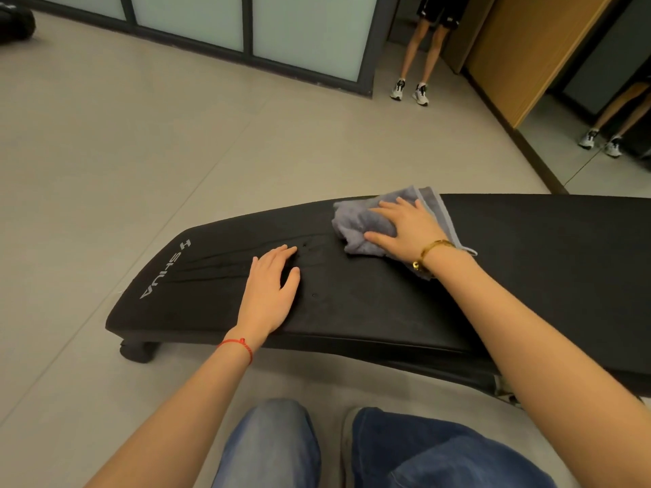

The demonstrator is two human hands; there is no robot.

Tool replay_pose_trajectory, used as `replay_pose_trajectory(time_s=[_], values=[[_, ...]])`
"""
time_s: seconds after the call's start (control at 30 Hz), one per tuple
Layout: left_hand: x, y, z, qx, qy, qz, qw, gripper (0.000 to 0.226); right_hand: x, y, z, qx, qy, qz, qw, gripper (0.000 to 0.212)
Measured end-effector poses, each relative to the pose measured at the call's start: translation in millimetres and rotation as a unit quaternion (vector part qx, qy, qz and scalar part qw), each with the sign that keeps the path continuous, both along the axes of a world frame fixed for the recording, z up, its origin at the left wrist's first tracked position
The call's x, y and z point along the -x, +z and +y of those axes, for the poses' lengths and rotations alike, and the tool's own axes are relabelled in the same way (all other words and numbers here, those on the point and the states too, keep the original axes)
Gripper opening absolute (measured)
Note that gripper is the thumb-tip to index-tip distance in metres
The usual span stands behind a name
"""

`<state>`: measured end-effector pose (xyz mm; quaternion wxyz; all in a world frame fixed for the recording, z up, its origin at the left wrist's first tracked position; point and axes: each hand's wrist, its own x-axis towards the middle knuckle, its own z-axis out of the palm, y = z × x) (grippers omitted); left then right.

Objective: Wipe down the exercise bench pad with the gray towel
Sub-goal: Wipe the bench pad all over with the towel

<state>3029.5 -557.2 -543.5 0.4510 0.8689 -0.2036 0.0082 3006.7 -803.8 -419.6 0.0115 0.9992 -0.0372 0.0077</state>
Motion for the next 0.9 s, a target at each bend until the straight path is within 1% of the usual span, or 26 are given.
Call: replay_pose_trajectory(time_s=[0.1, 0.2, 0.3, 0.4, 0.47, 0.5, 0.57, 0.67, 0.73, 0.8, 0.87, 0.9], values=[[-0.1, -0.9, 0.6, -0.001, -0.004, -0.003, 1.0, 0.044, 55.0, 4.4, 21.1, -0.055, 0.09, 0.01, 0.994, 0.067], [0.1, -1.1, 0.5, -0.002, -0.005, -0.002, 1.0, 0.044, 100.8, 14.7, 22.7, -0.092, 0.121, 0.018, 0.988, 0.067], [0.3, 0.2, 0.0, -0.008, -0.006, -0.001, 1.0, 0.044, 87.1, 20.5, -4.3, -0.086, 0.084, -0.009, 0.993, 0.069], [0.5, 0.6, 0.1, -0.012, -0.006, -0.001, 1.0, 0.045, 31.9, 13.1, -23.9, -0.015, -0.002, -0.03, 0.999, 0.06], [0.7, 0.3, 0.1, -0.013, -0.006, -0.003, 1.0, 0.045, 0.6, 2.4, -16.3, 0.022, -0.044, -0.014, 0.999, 0.058], [0.7, -0.1, 0.1, -0.013, -0.005, -0.003, 1.0, 0.045, -6.6, -1.8, -7.1, 0.028, -0.039, -0.004, 0.999, 0.059], [0.2, -0.8, 0.0, -0.014, -0.005, -0.004, 1.0, 0.045, 0.8, -6.1, 14.2, 0.013, 0.009, 0.005, 1.0, 0.058], [-1.2, -2.2, 0.3, -0.009, -0.008, -0.007, 1.0, 0.044, 56.0, -1.1, 37.0, -0.052, 0.096, 0.005, 0.994, 0.059], [-1.5, -2.7, 0.8, -0.008, -0.008, -0.006, 1.0, 0.044, 93.1, 6.2, 36.6, -0.074, 0.13, 0.01, 0.989, 0.062], [-1.3, -2.7, 0.5, -0.01, -0.005, -0.004, 1.0, 0.045, 100.6, 15.4, 18.3, -0.087, 0.125, 0.013, 0.988, 0.065], [-1.0, -2.4, 0.3, -0.01, -0.007, -0.002, 1.0, 0.045, 78.1, 19.8, -6.0, -0.086, 0.09, 0.004, 0.992, 0.062], [-1.1, -2.5, 0.3, -0.01, -0.008, -0.002, 1.0, 0.045, 59.2, 19.9, -16.0, -0.069, 0.063, -0.003, 0.996, 0.06]])
